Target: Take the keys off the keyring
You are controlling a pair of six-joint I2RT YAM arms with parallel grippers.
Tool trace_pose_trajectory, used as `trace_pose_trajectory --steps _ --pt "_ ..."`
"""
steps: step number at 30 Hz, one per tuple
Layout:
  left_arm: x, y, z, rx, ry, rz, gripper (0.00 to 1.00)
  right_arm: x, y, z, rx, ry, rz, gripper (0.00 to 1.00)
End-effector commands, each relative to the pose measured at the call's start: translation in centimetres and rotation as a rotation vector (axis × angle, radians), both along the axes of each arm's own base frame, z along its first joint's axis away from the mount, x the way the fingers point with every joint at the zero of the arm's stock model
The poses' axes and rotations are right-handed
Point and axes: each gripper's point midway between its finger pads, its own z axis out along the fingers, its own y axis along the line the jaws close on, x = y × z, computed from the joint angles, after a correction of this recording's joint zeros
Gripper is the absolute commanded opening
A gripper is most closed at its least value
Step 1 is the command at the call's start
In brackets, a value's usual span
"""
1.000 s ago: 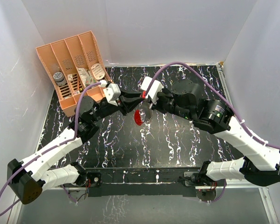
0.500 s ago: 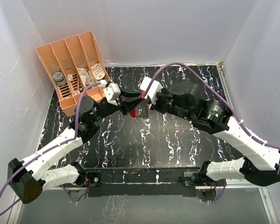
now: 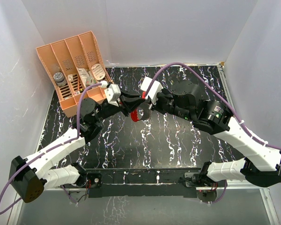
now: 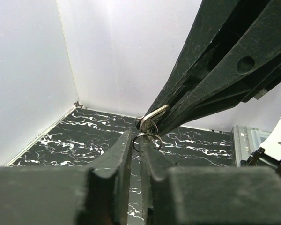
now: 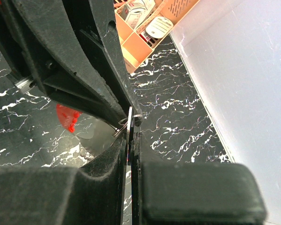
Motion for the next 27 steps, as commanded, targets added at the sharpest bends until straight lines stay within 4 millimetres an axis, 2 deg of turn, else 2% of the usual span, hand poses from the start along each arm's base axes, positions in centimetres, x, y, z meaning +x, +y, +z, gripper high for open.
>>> trace_pose_trajectory --steps 1,2,7,12,19,27 --pt "-0.3 0.4 2.2 -0.070 -0.059 0.003 0.05 -0.2 0.7 2.5 0.098 -0.045 0.019 0.00" --pt "-0.1 0.5 2.3 -0.075 -0.055 0.018 0.00 -0.2 0.7 2.4 0.097 -0.044 0.019 0.00" --pt "2.0 2.2 2.8 -0.099 -0.028 0.172 0.00 -0.3 0.3 2.4 0.110 -0.041 0.008 0.00" --pt "2.3 3.5 4.2 -0.141 -0.040 0.239 0.00 -0.6 -0.2 2.5 0.133 -0.032 -0.004 0.00" --pt "2.4 3.8 5.9 -0.242 -0.034 0.237 0.00 -1.1 0.6 0.5 0.141 0.028 0.025 0.00" --pt "1.0 3.3 7.9 -0.379 0.000 0.118 0.00 -1.1 1.6 -1.7 0.135 0.073 0.039 0.00"
